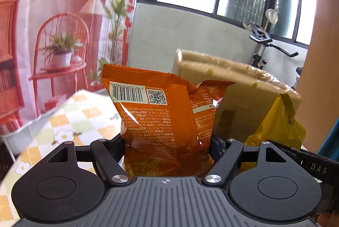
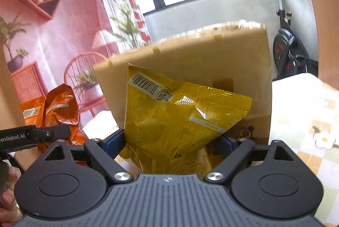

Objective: Organize snacks
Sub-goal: 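Lift both bags and carry them over the floor box, then open both grippers to drop the orange and yellow bags into the box, then move both tools back to the snacks in front of the table box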

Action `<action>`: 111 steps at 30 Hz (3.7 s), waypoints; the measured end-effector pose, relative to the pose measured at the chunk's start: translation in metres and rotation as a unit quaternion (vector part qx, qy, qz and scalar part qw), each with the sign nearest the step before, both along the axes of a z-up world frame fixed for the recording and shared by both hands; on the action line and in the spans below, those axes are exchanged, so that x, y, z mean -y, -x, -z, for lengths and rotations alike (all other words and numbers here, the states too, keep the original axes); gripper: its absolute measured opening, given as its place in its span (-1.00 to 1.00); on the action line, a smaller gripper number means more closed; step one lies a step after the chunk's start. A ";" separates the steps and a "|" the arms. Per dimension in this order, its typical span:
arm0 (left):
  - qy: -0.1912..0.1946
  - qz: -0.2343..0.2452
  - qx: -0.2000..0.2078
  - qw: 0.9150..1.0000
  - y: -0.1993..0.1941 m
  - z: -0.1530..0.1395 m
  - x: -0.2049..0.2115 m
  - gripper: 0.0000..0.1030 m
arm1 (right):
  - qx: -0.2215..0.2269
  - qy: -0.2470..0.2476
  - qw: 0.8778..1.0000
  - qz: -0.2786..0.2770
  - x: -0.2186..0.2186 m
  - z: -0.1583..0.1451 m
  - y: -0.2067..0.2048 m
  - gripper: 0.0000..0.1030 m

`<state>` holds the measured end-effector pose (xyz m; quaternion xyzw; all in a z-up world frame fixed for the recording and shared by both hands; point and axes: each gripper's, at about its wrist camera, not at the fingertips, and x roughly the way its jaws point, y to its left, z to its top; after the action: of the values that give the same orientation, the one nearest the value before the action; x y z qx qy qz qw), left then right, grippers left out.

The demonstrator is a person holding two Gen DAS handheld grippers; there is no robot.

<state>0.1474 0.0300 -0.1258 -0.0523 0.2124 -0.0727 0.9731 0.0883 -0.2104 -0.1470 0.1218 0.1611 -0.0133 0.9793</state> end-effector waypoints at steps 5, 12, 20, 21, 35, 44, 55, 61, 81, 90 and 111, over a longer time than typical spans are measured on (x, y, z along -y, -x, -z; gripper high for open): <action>0.002 0.010 0.029 1.000 0.008 -0.028 0.011 0.51 | 0.042 0.005 0.999 -0.002 0.005 -0.025 0.017 0.73; 0.010 0.032 0.085 0.996 -0.004 -0.077 0.033 0.52 | 0.104 0.036 0.994 -0.008 0.016 -0.082 0.006 0.73; -0.015 0.070 0.111 0.991 -0.040 -0.104 0.067 0.52 | 0.129 0.047 0.991 0.012 0.050 -0.126 -0.033 0.73; -0.022 0.071 0.113 0.991 -0.044 -0.105 0.070 0.52 | 0.130 0.049 0.990 0.015 0.054 -0.129 -0.037 0.73; -0.055 0.079 0.033 0.995 -0.127 -0.081 0.099 0.52 | 0.069 0.057 0.996 0.023 0.091 -0.110 -0.108 0.73; -0.070 0.099 0.007 0.993 -0.147 -0.071 0.104 0.54 | 0.019 0.048 0.999 0.012 0.101 -0.091 -0.130 0.74; -0.069 0.080 -0.003 0.994 -0.159 -0.075 0.096 0.73 | -0.025 0.069 0.997 0.009 0.101 -0.092 -0.155 0.79; -0.063 0.072 0.003 0.995 -0.145 -0.080 0.089 0.76 | -0.017 0.083 0.996 -0.003 0.097 -0.097 -0.150 0.89; -0.027 0.071 0.024 0.997 -0.081 -0.092 0.060 0.78 | 0.040 0.046 0.998 0.015 0.089 -0.122 -0.092 1.00; -0.016 0.066 0.044 0.997 -0.031 -0.082 0.039 0.78 | 0.070 0.025 0.997 -0.004 0.066 -0.106 -0.035 1.00; -0.021 0.016 -0.057 0.998 0.028 0.030 0.015 0.77 | -0.058 0.025 0.998 0.017 0.028 0.006 0.030 0.92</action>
<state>0.1195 0.0146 -0.1562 -0.0326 0.2698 -0.0803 0.9590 0.0582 -0.2379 -0.1534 0.0988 0.2155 -0.0414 0.9706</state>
